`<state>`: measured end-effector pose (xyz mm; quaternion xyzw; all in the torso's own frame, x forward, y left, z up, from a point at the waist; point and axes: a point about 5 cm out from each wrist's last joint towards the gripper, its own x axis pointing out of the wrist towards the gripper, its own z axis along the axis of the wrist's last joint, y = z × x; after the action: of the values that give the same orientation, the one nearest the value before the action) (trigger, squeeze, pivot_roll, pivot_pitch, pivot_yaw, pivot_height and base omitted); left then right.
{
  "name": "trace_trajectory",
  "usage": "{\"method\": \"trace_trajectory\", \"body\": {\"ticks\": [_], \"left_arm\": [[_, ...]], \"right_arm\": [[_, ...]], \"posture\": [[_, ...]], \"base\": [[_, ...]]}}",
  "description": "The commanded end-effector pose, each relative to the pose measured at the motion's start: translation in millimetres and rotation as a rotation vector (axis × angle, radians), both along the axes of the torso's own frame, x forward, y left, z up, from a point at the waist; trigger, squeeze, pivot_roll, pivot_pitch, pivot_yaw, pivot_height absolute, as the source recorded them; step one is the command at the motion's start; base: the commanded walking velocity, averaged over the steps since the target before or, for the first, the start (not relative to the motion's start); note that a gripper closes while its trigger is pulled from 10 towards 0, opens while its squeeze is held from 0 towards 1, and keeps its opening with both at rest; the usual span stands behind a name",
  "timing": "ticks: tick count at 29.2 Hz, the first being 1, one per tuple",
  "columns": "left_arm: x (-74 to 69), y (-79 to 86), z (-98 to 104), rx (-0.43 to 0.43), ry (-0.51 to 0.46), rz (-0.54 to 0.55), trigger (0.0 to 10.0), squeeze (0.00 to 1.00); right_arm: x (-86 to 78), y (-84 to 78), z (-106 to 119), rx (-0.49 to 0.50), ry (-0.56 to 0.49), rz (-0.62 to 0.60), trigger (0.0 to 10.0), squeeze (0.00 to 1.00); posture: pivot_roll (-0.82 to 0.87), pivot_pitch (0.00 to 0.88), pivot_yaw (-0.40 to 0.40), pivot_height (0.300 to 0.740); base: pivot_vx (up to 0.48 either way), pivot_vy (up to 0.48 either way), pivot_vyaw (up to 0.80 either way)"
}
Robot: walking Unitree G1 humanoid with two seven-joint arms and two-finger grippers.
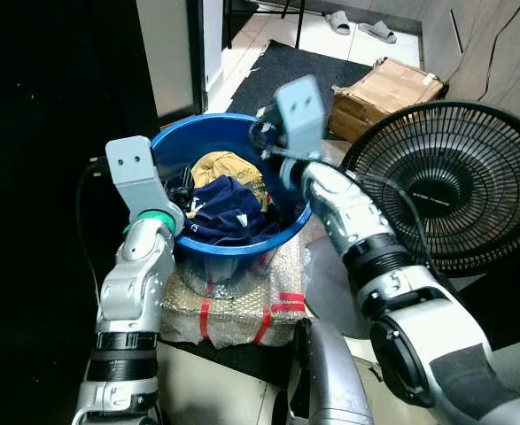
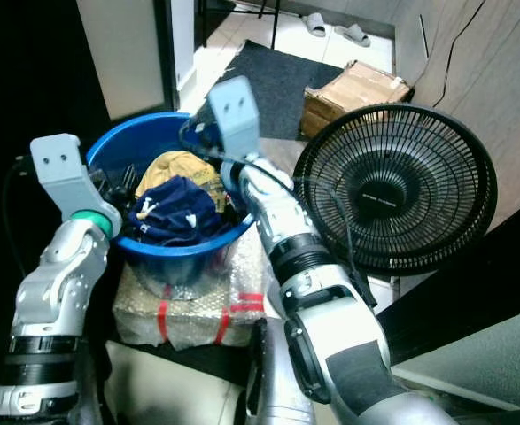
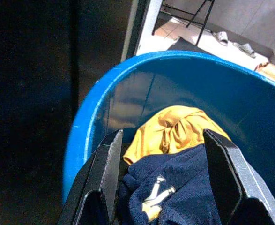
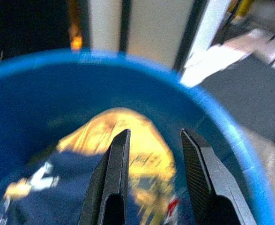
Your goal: Clothes washing
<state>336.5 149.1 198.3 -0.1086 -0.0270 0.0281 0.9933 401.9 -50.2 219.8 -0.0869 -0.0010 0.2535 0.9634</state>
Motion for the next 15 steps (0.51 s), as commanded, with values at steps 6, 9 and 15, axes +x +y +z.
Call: {"method": "trace_trajectory", "body": {"ticks": [6,9,15], "left_arm": [[-7.5,13.1,-1,-0.012,0.027,0.042,10.0,0.0],[-8.8,15.2,0,-0.009,0.023,0.049,10.0,0.0],[-13.8,17.2,3,-0.005,0.01,0.069,10.0,0.0]], "right_arm": [[0.0,-26.2,-34,-0.034,0.172,-0.039,10.0,0.0],[-1.6,-34.8,-48,-0.082,0.23,-0.047,10.0,0.0],[-8.7,-72.3,-76,-0.208,0.35,-0.044,10.0,0.0]], "posture": [[0.07,0.162,-0.079,0.371],[0.07,0.166,-0.084,0.371],[0.07,0.172,-0.105,0.371]], "base": [[0.0,0.0,0.0],[0.0,0.0,0.0],[0.0,0.0,0.0]]}}
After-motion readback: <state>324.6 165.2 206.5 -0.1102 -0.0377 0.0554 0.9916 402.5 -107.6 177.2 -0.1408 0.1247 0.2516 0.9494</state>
